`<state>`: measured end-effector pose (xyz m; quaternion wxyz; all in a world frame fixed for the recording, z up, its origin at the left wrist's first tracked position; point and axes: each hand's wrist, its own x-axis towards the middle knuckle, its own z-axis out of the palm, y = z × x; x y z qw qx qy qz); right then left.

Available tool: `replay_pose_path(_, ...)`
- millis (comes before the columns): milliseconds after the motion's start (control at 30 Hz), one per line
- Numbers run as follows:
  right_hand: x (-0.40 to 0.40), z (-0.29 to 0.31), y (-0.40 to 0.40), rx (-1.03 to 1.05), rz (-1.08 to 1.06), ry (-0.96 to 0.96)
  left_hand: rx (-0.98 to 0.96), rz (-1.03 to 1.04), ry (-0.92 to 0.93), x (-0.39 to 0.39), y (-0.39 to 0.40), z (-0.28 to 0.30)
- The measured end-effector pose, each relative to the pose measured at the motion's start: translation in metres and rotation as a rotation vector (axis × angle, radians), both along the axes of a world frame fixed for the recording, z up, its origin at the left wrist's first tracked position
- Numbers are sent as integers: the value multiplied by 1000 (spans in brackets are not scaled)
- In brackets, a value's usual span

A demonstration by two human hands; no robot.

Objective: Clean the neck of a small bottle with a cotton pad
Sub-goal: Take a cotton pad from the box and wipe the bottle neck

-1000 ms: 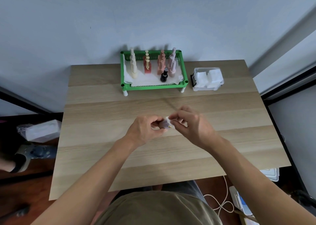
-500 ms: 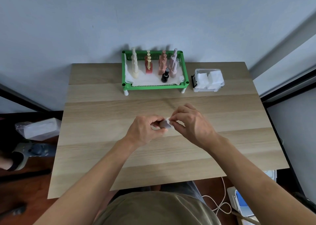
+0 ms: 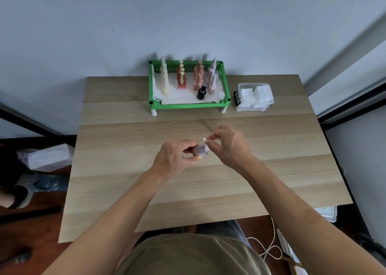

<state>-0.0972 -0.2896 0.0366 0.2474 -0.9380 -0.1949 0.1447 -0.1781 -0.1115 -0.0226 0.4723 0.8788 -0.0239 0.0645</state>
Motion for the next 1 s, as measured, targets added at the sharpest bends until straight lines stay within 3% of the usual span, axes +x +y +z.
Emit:
replay_pose_path(200,12,14,-10,113,-155,103,-27,4,11,1,-4,0)
replay_pose_path(433,-7,15,-16,99,209,-136,-70,4,29,4,-2,2)
replay_pose_path(567,-6,17,-13,63,235,-165,-89,-15,-9,5,-3,0)
replay_pose_path(833,20,25,2,-80,103,222,42,-20,-116,1,-4,-3)
replay_pose_path(1000,39,25,1,-55,53,467,72,-16,-124,-2,-5,-4)
